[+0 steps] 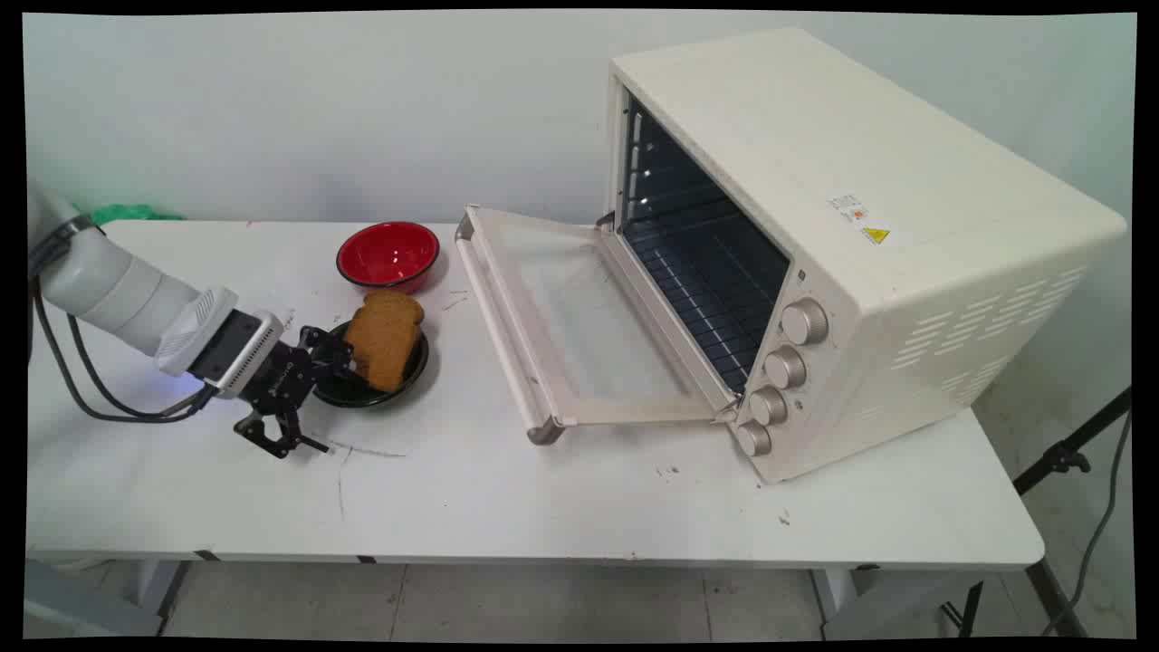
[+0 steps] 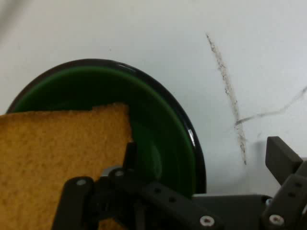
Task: Close the oven
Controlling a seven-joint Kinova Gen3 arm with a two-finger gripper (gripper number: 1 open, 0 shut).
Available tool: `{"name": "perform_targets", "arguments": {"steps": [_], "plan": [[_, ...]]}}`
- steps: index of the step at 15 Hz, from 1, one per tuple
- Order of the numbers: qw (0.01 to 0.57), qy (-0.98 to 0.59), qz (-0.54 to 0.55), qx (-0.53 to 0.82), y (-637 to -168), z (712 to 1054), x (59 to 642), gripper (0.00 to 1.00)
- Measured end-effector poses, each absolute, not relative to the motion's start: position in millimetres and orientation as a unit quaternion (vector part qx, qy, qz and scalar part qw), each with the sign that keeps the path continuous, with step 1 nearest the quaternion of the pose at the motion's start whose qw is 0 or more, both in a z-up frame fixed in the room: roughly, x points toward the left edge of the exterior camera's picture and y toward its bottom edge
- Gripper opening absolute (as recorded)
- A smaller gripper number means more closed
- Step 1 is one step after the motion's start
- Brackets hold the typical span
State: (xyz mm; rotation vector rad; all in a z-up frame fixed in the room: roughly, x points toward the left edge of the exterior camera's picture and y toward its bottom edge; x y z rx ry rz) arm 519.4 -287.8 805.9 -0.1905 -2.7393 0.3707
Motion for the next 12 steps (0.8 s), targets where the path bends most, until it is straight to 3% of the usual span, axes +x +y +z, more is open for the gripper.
{"name": "perform_targets", "arguments": {"steps": [6, 12], "plan": [[0.206, -0.97, 0.125, -0.025, -286, 837, 526, 1.0], [0.264, -0.956, 0.101, 0.079, -289, 880, 526, 1.0]]}}
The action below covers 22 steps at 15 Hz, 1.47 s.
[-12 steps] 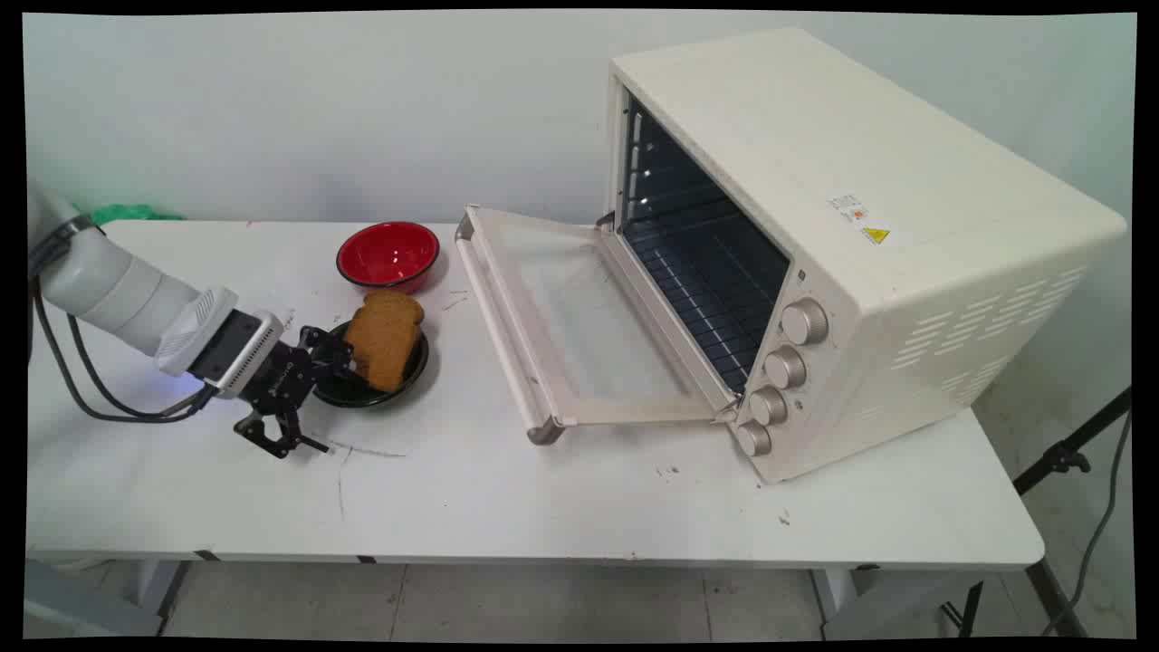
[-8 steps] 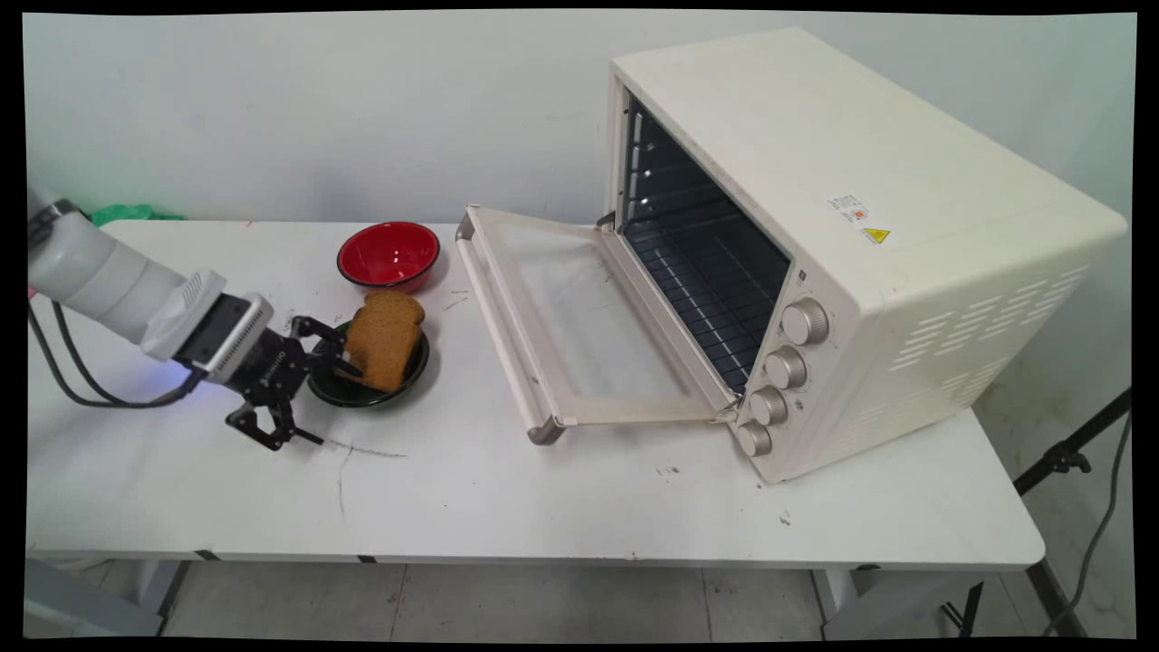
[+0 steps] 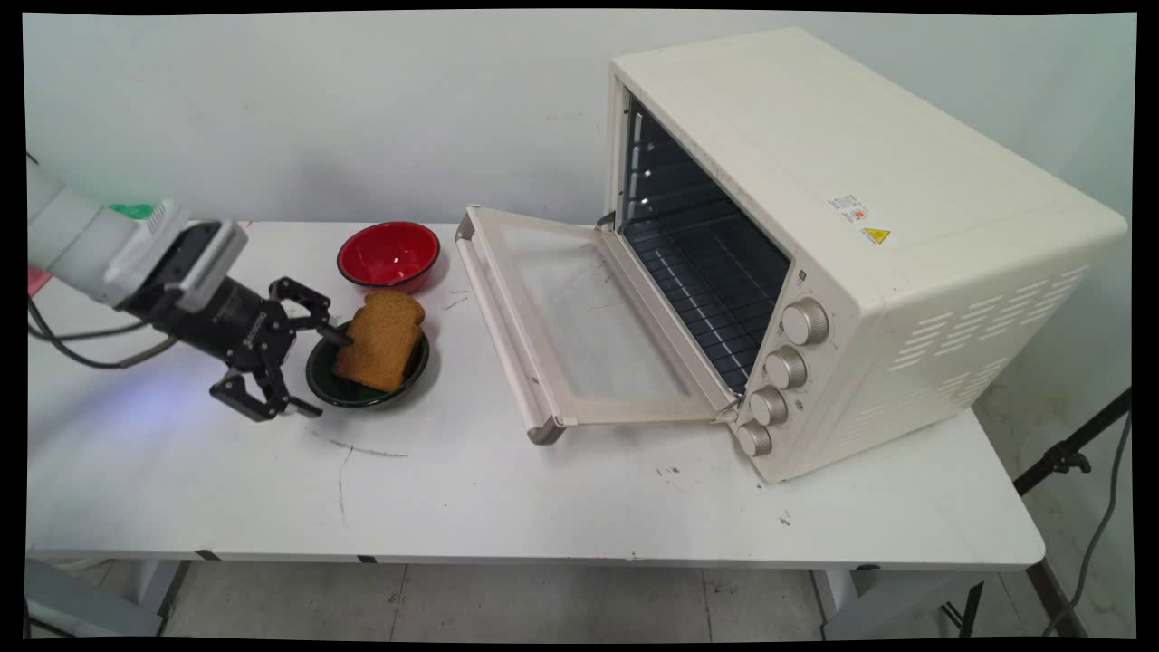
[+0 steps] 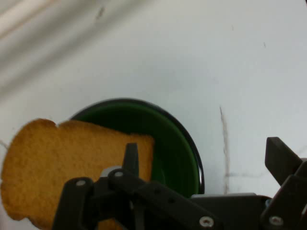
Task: Close the oven
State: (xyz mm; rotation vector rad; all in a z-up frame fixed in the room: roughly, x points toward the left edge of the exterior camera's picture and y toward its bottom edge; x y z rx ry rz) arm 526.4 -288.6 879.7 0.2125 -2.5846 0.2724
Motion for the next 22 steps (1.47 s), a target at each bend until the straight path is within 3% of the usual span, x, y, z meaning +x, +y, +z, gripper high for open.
{"name": "perform_targets", "arguments": {"steps": [7, 8, 22], "plan": [[0.313, -0.925, 0.1, 0.189, -317, 891, 507, 1.0], [0.316, -0.921, 0.101, 0.202, -321, 888, 503, 0.0], [0.341, -0.881, 0.118, 0.305, -367, 831, 442, 0.0]]}}
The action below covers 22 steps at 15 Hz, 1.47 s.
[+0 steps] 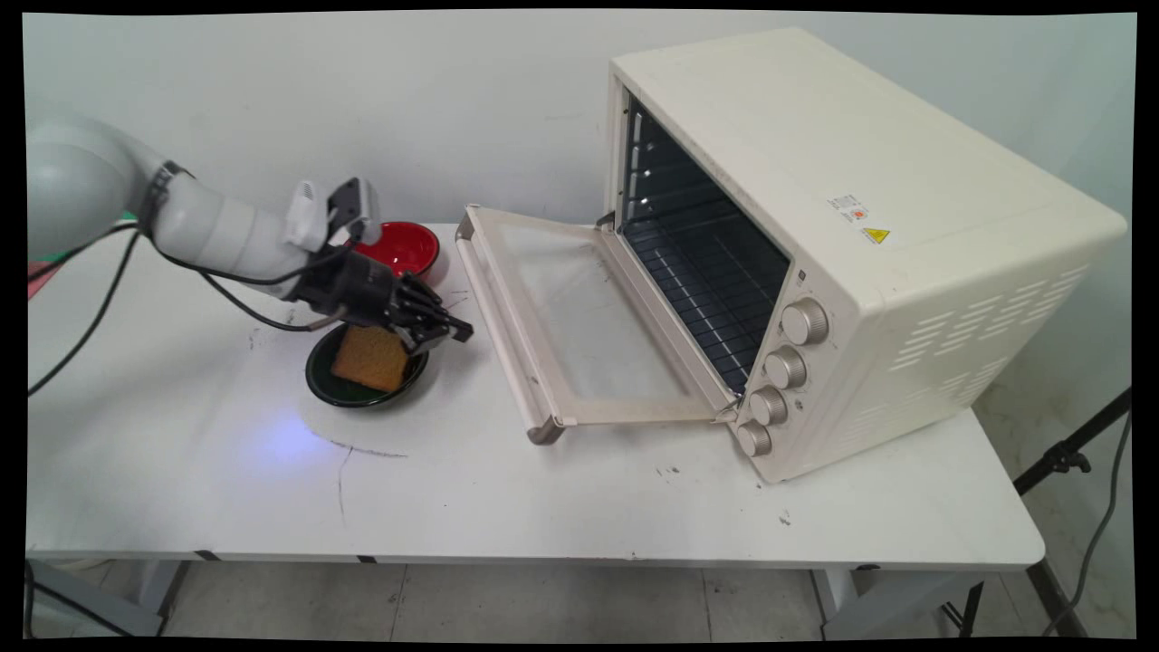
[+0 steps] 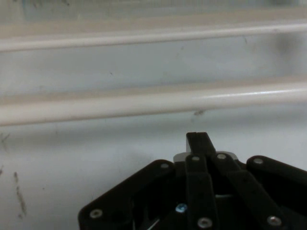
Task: Close the oven
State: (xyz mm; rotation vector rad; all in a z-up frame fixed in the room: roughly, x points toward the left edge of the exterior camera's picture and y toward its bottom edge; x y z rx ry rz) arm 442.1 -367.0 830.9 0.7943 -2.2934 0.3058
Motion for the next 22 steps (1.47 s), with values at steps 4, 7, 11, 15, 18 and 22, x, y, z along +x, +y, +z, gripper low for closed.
{"name": "perform_targets", "arguments": {"steps": [4, 7, 11, 15, 18, 22], "plan": [[0.342, -0.877, 0.121, 0.316, -378, 813, 426, 0.0], [0.342, -0.875, 0.124, 0.32, -385, 801, 414, 0.0], [0.348, -0.871, 0.129, 0.322, -391, 796, 402, 0.0], [0.358, -0.865, 0.132, 0.326, -397, 807, 395, 0.0], [0.368, -0.861, 0.136, 0.324, -402, 822, 390, 0.0], [0.388, -0.854, 0.142, 0.318, -410, 854, 379, 0.0]]}}
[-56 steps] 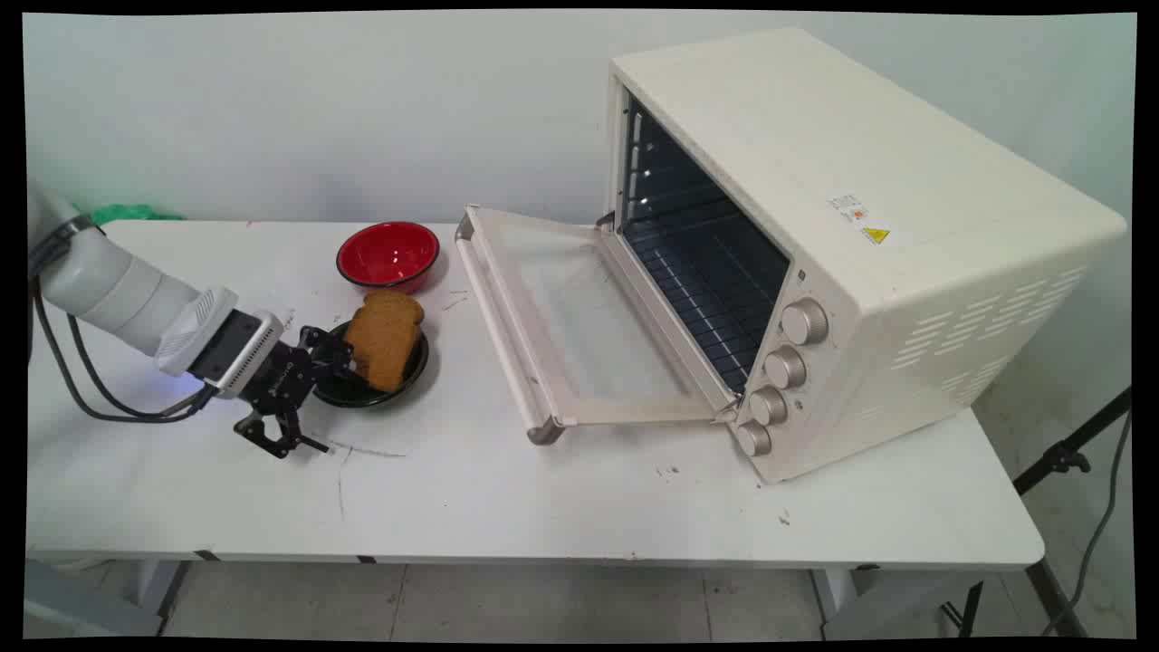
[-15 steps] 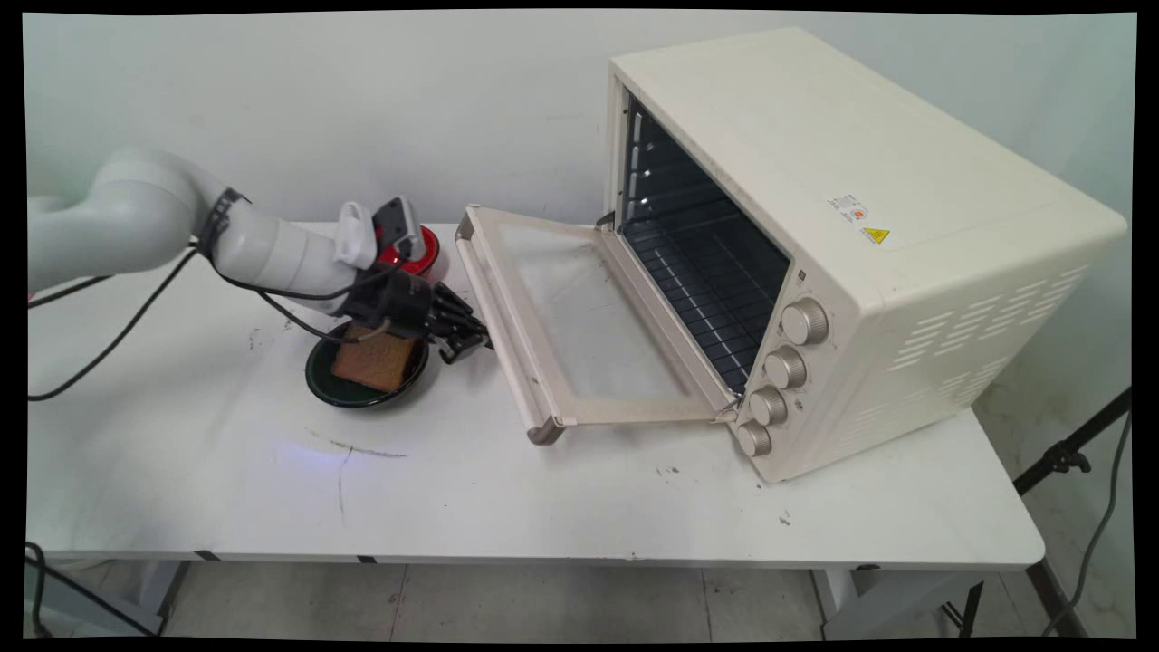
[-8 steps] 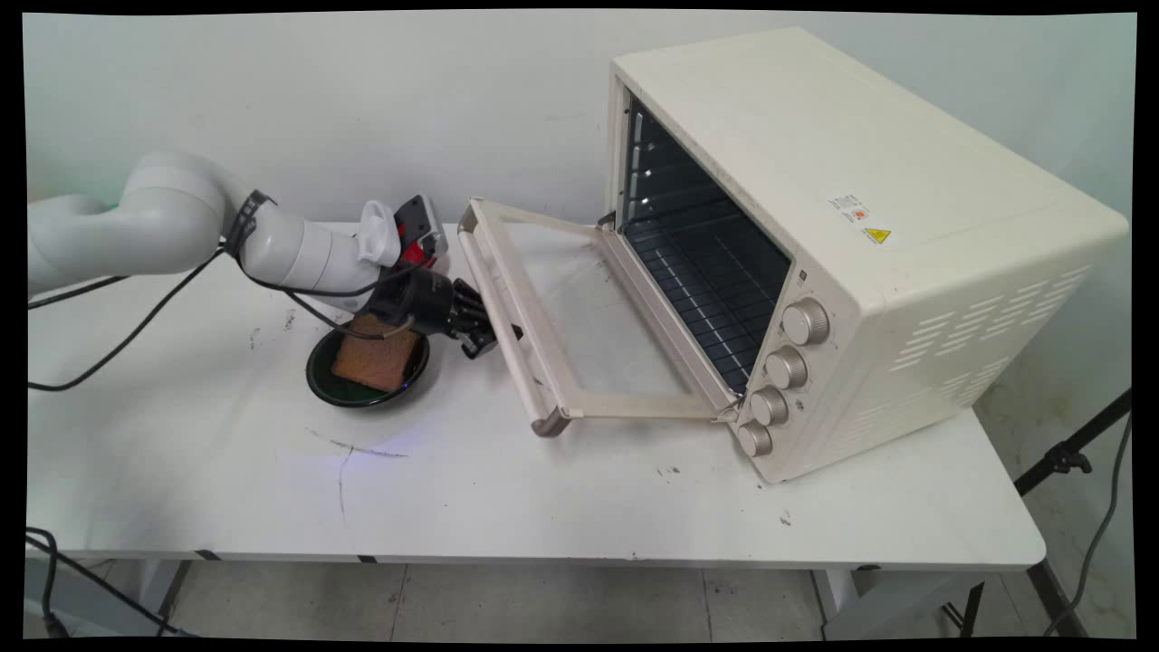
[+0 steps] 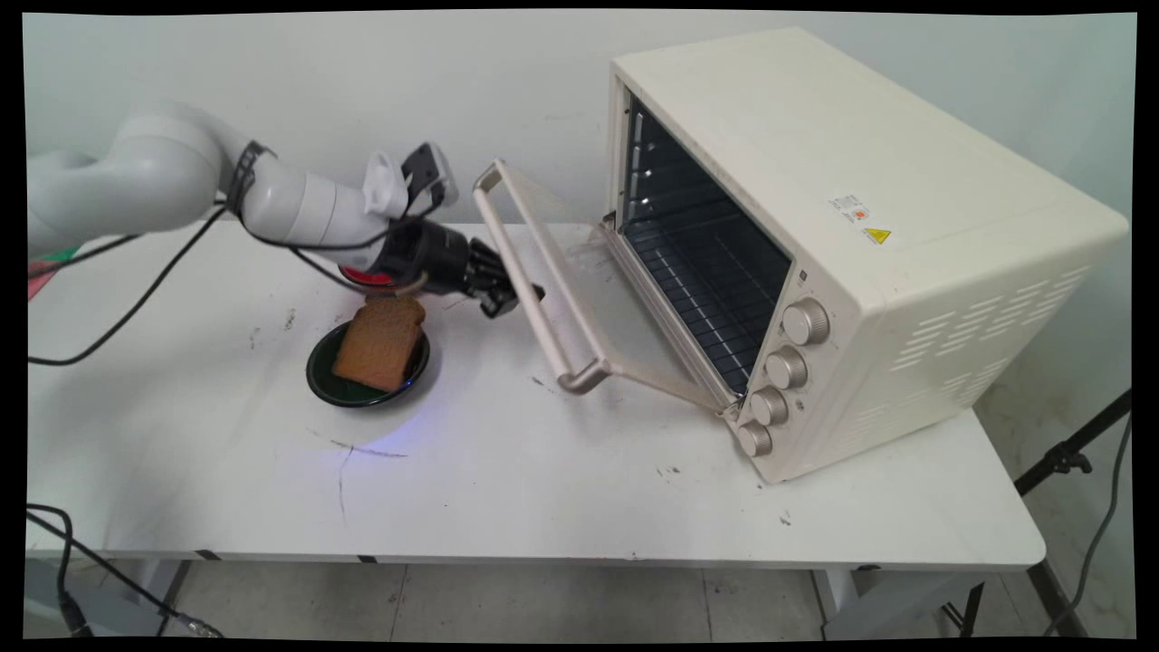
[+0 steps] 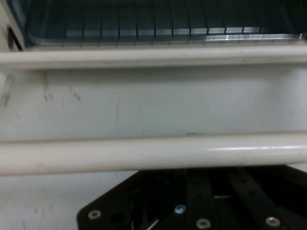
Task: Close the oven
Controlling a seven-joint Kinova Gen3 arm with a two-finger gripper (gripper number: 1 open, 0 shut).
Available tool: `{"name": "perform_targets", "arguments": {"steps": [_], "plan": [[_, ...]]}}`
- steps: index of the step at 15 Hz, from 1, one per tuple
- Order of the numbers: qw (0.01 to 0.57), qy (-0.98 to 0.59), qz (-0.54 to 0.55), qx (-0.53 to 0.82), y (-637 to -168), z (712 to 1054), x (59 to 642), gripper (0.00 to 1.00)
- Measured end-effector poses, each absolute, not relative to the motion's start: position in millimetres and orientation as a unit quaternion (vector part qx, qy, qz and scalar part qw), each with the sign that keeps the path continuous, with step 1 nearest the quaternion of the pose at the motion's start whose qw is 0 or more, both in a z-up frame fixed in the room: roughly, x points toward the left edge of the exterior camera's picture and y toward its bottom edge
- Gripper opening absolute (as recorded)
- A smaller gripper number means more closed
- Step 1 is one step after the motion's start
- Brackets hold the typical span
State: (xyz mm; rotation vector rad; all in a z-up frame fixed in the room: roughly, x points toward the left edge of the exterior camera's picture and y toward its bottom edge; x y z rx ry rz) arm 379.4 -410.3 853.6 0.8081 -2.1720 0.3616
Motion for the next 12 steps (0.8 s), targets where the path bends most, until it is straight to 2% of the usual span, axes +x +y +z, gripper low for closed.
{"name": "perform_targets", "arguments": {"steps": [11, 12], "plan": [[0.441, -0.83, 0.16, 0.301, -439, 939, 353, 0.0], [0.444, -0.829, 0.161, 0.298, -440, 946, 353, 1.0]]}}
